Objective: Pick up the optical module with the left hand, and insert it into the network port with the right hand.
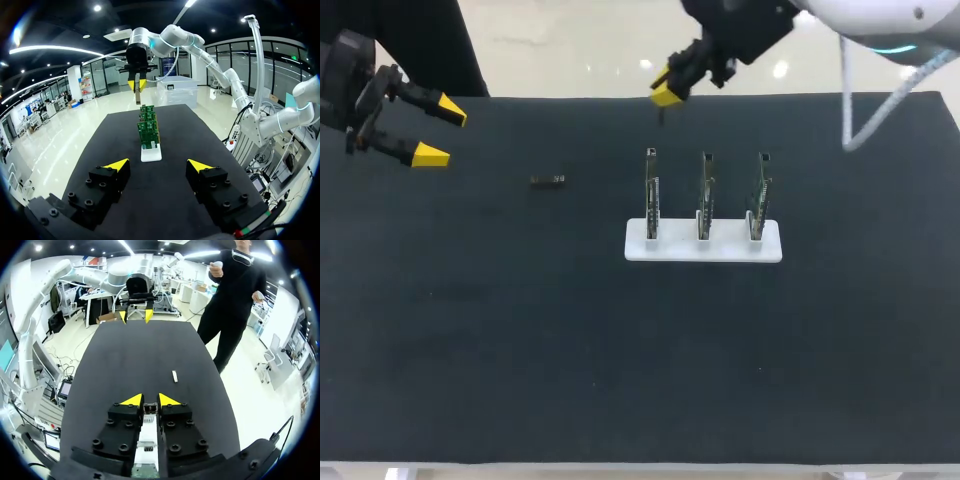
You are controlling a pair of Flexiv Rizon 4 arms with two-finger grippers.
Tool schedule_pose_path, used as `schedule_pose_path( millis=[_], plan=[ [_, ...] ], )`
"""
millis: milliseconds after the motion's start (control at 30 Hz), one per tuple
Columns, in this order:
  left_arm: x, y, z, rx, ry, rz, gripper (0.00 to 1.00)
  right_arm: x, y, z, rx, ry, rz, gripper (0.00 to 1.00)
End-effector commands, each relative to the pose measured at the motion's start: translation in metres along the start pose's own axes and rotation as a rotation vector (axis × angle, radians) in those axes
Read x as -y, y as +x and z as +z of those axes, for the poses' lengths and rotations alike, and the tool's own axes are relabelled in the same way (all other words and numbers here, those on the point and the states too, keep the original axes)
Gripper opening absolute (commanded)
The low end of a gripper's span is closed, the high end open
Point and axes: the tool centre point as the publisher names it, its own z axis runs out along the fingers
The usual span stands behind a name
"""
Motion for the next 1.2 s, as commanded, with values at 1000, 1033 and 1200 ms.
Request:
schedule_pose_path(
  millis=[1000, 1033, 1200],
  plan=[
    [-0.001, 0.000, 0.000, -0.002, 0.002, 0.001, 1.00, -0.007, 0.066, -0.009, 0.028, 0.028, -0.028, 0.00],
    [-0.001, 0.000, 0.000, -0.002, 0.002, 0.001, 1.00, -0.006, 0.066, -0.009, 0.028, 0.024, -0.029, 0.00],
    [-0.001, 0.000, 0.000, -0.002, 0.002, 0.001, 1.00, -0.001, 0.067, -0.009, 0.029, 0.009, -0.036, 0.00]
  ],
)
